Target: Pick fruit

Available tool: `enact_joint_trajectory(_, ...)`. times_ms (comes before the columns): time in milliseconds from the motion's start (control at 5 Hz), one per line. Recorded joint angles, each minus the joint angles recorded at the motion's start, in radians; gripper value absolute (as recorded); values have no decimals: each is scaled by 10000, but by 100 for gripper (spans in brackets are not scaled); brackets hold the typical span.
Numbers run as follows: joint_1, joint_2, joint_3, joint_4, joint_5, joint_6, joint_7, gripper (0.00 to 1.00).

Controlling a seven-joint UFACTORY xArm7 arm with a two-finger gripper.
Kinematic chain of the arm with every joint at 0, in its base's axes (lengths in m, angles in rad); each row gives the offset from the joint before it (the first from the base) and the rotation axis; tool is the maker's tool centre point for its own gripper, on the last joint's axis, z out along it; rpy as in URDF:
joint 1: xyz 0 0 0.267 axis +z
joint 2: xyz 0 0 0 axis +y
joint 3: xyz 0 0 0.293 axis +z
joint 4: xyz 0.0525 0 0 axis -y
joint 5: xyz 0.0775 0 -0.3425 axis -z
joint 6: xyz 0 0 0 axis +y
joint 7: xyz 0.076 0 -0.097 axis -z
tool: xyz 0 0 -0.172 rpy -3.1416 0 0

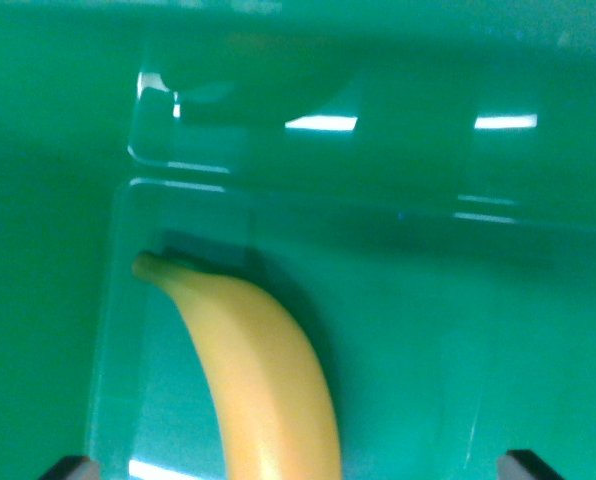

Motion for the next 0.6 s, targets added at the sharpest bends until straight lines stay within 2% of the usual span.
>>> enact_joint_trajectory(200, 0, 0, 0, 0, 0, 0, 0, 0)
enact_joint_trajectory(400, 47, 112, 39, -320, 12, -352, 52, 0)
enact_joint_trajectory(600, 47, 112, 39, -320, 12, -352, 52, 0)
